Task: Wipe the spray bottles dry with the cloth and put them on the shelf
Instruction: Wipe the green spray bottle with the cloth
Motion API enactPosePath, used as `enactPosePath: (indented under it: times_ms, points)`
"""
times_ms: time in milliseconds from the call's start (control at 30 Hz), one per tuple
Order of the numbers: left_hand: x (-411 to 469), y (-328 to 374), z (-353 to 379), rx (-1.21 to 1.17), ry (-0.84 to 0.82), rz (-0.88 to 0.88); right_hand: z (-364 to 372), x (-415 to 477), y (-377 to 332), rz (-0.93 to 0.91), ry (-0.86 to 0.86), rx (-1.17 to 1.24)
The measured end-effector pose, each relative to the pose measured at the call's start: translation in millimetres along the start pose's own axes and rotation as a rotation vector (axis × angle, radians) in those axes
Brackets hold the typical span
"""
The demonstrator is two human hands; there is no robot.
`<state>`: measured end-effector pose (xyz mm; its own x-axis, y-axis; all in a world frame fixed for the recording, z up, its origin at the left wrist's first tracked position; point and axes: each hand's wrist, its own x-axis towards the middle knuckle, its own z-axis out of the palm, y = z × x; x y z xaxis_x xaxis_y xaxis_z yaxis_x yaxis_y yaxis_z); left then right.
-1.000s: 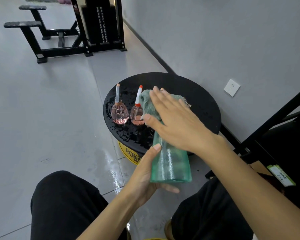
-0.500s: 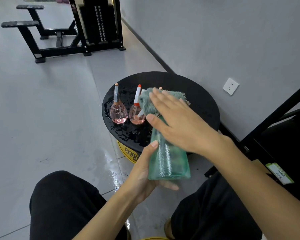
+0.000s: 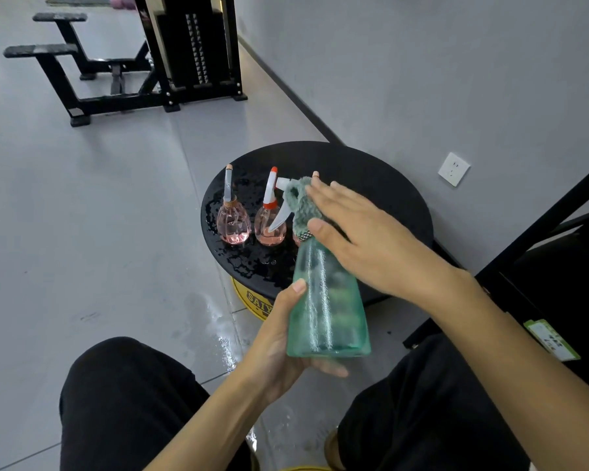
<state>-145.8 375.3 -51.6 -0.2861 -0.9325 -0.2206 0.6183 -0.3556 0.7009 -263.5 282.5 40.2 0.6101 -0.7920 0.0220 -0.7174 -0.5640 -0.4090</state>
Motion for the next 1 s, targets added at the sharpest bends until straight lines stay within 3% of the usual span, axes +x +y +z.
enactPosePath:
  times_ms: [233, 567, 767, 1000]
  points:
    - [1.3, -1.5, 4.3, 0.039, -0.010, -0.020, 2.5, -2.6, 2.4, 0.039, 0.018, -0.052]
    - [0.9, 6.3, -0.2, 0.004, -0.029, 0.038, 14.8, -21.5, 0.5, 0.019, 0.015, 0.123]
    - [1.5, 3.3, 5.1, 0.013, -0.049, -0.029, 7.7, -7.4, 6.8, 0.058, 0.053, 0.025]
    - [0.8, 2.9, 2.4, 0.041, -0.004, -0.012, 12.7, -11.6, -9.3, 0.052, 0.017, 0.129]
